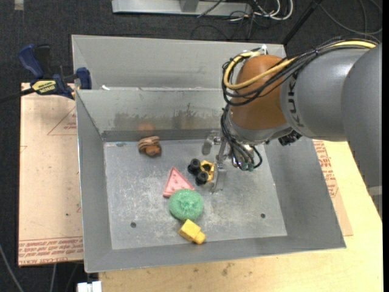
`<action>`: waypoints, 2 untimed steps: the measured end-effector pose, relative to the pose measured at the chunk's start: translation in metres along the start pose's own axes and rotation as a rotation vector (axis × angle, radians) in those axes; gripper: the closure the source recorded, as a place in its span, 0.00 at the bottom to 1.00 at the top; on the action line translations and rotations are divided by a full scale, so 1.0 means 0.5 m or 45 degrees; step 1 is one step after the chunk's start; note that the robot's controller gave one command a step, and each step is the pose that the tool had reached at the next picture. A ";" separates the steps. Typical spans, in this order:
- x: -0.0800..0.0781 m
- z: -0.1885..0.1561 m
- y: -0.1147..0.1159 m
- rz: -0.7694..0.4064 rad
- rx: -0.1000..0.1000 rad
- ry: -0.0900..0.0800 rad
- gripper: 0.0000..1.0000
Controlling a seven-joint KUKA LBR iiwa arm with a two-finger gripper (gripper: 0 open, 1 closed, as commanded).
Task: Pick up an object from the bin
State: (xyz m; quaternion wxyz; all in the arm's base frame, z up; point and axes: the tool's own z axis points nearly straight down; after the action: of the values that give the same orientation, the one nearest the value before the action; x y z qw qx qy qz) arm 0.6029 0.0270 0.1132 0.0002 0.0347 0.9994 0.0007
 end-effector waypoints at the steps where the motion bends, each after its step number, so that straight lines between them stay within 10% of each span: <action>1: -0.006 0.087 0.020 -0.129 0.001 -0.001 0.00; 2: 0.005 0.087 0.007 0.056 0.000 0.000 1.00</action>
Offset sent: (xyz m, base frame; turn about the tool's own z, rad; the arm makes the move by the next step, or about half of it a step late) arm -0.0026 0.0034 -0.0432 0.0456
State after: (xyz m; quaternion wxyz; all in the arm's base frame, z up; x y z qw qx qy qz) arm 0.6006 0.0310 0.0698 0.0002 0.0568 0.9984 0.0006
